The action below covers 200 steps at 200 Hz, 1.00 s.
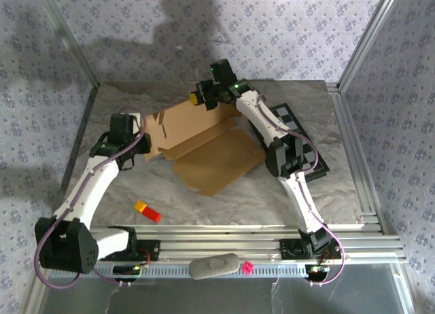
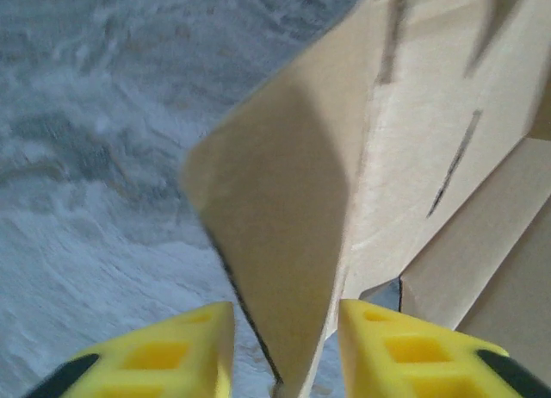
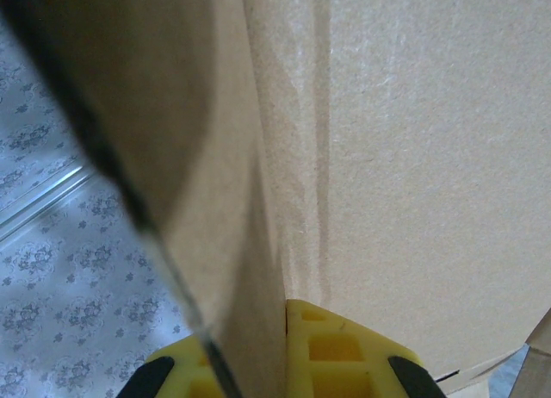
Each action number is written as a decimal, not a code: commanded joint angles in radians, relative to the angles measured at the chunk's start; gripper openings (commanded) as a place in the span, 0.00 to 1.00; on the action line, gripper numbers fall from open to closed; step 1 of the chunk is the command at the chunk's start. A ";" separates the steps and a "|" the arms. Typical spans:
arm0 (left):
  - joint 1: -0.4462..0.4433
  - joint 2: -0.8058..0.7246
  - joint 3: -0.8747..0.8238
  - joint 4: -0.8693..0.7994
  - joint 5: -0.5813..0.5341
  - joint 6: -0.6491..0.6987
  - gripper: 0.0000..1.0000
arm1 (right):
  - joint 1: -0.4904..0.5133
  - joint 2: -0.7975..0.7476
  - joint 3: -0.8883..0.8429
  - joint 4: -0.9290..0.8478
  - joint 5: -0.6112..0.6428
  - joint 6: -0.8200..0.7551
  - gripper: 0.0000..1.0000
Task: Fold the paper box
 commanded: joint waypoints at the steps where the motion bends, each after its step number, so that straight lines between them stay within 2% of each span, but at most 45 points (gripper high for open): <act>1: 0.006 0.023 0.018 0.048 -0.046 -0.055 0.19 | -0.003 0.005 0.042 0.001 -0.018 0.016 0.00; 18: -0.014 0.044 0.030 0.063 -0.071 -0.097 0.12 | 0.001 0.004 0.043 0.004 -0.014 0.016 0.00; 40: -0.075 0.061 0.043 0.071 -0.184 -0.150 0.00 | 0.009 0.001 0.043 0.005 -0.005 0.014 0.00; 61: -0.140 0.084 0.048 0.071 -0.300 -0.229 0.00 | 0.019 -0.002 0.030 0.014 0.006 0.017 0.00; 82: -0.181 0.100 0.046 0.088 -0.316 -0.277 0.00 | 0.025 -0.001 0.018 0.047 0.010 0.026 0.00; 91: -0.195 0.090 0.050 0.088 -0.321 -0.288 0.07 | 0.026 -0.002 0.017 0.039 0.015 0.022 0.00; 110: -0.204 0.027 0.055 0.068 -0.328 -0.313 0.43 | 0.020 -0.004 0.010 0.036 0.031 -0.003 0.00; 116: -0.204 -0.006 0.051 0.068 -0.318 -0.313 0.52 | 0.019 -0.003 0.010 0.037 0.038 -0.016 0.00; 135: -0.193 -0.132 0.012 0.102 -0.217 -0.266 0.71 | 0.011 0.005 -0.007 0.096 0.033 -0.033 0.00; 160: -0.105 -0.328 -0.070 0.129 0.015 -0.191 0.79 | 0.002 0.041 0.019 0.133 -0.010 -0.045 0.00; 182: 0.056 -0.478 -0.163 0.132 0.210 -0.150 0.83 | -0.003 0.058 0.036 0.157 -0.050 -0.064 0.00; 200: 0.203 -0.530 -0.215 0.125 0.315 -0.120 0.78 | -0.004 0.061 0.046 0.132 -0.073 -0.099 0.00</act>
